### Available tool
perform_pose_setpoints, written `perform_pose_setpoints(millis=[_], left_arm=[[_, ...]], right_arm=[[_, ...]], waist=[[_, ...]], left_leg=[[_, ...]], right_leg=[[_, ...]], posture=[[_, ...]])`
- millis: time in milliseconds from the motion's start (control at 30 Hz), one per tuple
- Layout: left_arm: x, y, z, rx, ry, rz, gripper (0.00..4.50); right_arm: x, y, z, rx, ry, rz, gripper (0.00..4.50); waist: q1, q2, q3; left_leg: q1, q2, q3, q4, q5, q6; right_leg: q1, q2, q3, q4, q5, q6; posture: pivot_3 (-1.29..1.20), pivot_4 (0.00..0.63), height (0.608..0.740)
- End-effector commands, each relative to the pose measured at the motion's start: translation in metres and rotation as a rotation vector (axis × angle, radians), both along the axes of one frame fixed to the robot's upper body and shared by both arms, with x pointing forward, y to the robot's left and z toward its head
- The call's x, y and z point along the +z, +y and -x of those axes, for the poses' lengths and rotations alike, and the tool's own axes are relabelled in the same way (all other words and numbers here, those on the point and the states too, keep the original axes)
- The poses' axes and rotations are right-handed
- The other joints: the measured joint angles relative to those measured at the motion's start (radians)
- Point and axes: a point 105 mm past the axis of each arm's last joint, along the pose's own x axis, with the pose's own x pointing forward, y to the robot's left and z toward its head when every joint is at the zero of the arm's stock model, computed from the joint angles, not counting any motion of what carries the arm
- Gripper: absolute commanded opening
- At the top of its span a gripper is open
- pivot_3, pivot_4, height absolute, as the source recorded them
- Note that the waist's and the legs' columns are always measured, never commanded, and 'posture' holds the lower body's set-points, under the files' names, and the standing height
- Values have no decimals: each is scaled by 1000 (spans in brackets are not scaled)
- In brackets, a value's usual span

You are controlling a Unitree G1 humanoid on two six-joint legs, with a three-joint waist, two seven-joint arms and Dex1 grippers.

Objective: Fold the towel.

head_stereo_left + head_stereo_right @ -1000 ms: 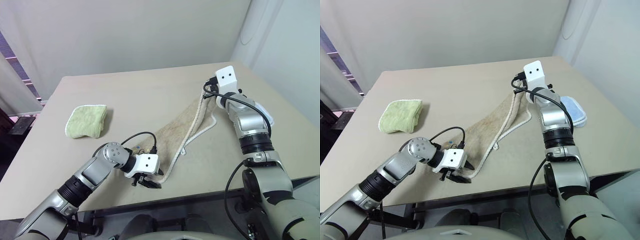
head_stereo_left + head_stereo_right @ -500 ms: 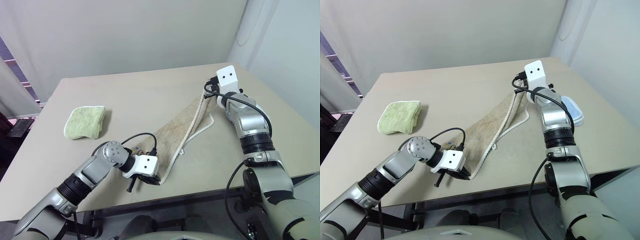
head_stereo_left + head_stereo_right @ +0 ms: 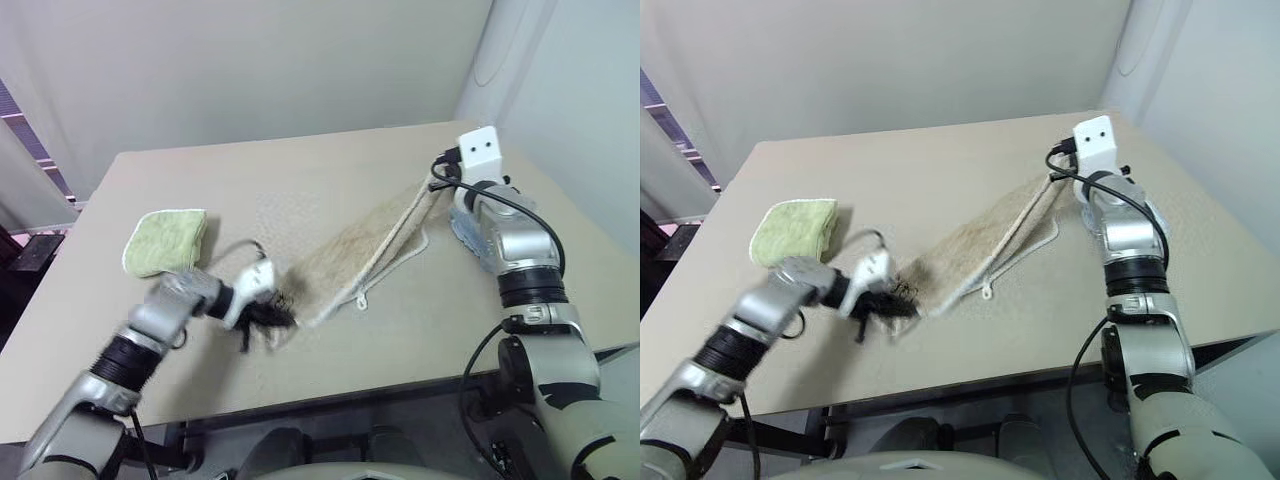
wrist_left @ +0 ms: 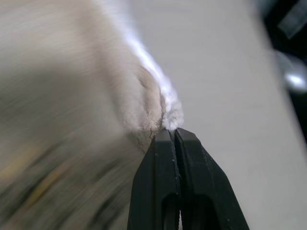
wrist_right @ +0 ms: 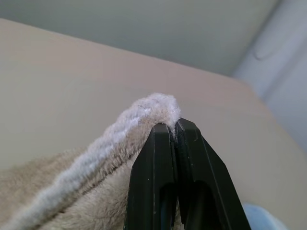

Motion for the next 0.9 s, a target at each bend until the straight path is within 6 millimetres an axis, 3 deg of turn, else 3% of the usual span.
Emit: perform_pose_setpoints(millis=[33,200,367,467,700,800,900], left_arm=[[43,42,-30,207,-94,92,9],[83,75,-74,445,-214,214,9],[96,85,-123,737,-374,227,9],[119,86,-140,874,-455,301,9],[170,96,-143,962,-670,386,9],[162,105,-138,920,-697,318,9],[137,107,-124,768,-630,306,9]], right_arm=[[20,-7,1,-5,-73,-6,0],[19,-8,-3,-2,-82,0,0],[24,6,-19,19,-115,-25,0],[42,19,-31,34,-187,-8,0],[88,17,-40,-15,-332,-88,0],[81,13,-39,28,-308,-165,0],[66,17,-34,148,-288,-205,0]], waist=[[-2,0,0],[4,-1,0],[5,-2,1],[-4,-4,2],[-8,-7,4],[-12,-8,3],[-31,-8,3]], left_leg=[[0,0,1,-1,0,-1],[0,-1,1,-4,-1,-3],[1,-1,0,-1,-2,-3],[0,-2,1,0,-1,-3],[-1,-1,1,-8,1,-8],[0,-1,1,-12,1,-9],[0,-2,1,-13,2,-9]], right_leg=[[0,0,0,0,0,1],[0,0,0,-3,2,5],[2,0,-1,-4,2,5],[4,0,-1,-4,4,8],[0,0,0,-4,5,9],[0,0,0,-6,5,9],[0,0,0,-7,5,9]], posture=[[0,0,740],[0,0,740],[0,0,740],[0,0,740],[0,0,740],[0,0,740],[0,0,740]])
